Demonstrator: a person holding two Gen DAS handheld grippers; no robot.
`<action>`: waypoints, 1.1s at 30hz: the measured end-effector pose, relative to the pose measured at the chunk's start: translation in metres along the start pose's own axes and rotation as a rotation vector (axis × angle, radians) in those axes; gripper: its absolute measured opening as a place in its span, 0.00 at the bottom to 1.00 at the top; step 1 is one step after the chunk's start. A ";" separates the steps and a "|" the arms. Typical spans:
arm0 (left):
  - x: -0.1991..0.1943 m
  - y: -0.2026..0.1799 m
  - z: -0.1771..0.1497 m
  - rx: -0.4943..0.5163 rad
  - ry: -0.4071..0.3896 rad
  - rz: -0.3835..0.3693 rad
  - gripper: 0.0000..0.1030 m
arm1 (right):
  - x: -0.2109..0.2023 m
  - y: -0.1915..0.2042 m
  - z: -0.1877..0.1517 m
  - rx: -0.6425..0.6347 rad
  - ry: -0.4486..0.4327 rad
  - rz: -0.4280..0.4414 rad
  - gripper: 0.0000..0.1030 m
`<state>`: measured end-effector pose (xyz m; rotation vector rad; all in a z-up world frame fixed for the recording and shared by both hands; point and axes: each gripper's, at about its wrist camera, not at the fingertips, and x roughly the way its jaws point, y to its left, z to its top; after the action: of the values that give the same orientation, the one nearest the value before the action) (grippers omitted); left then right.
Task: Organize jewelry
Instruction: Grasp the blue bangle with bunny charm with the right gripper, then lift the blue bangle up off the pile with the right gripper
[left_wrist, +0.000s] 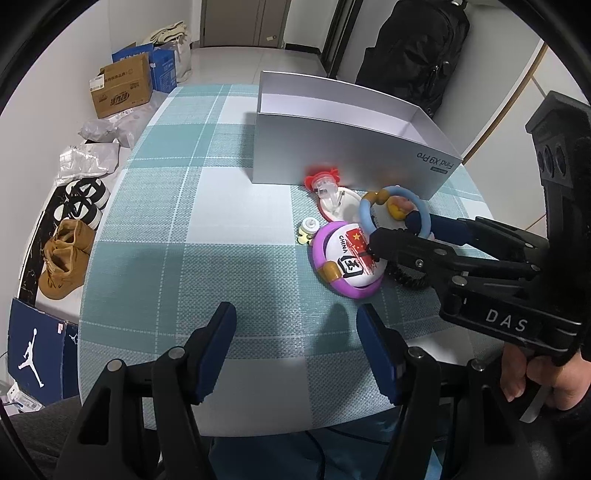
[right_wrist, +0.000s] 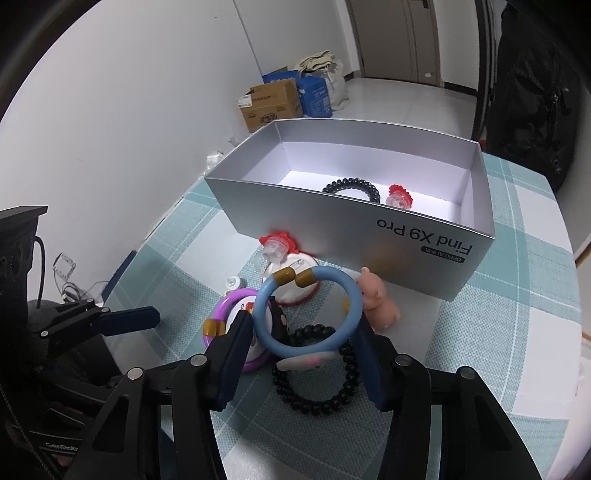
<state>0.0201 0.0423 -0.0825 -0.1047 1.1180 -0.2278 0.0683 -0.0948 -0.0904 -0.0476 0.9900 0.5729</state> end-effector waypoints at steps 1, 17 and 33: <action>0.000 0.000 0.000 0.000 0.000 0.001 0.61 | -0.001 0.000 0.000 0.002 -0.002 0.005 0.49; 0.000 -0.008 0.007 -0.003 -0.015 -0.006 0.61 | -0.026 -0.013 -0.010 0.061 -0.052 0.096 0.12; 0.005 -0.015 0.007 0.002 0.007 -0.028 0.61 | -0.014 -0.061 -0.008 0.355 -0.032 0.311 0.39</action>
<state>0.0267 0.0263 -0.0808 -0.1175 1.1232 -0.2545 0.0851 -0.1550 -0.0970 0.4363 1.0629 0.6706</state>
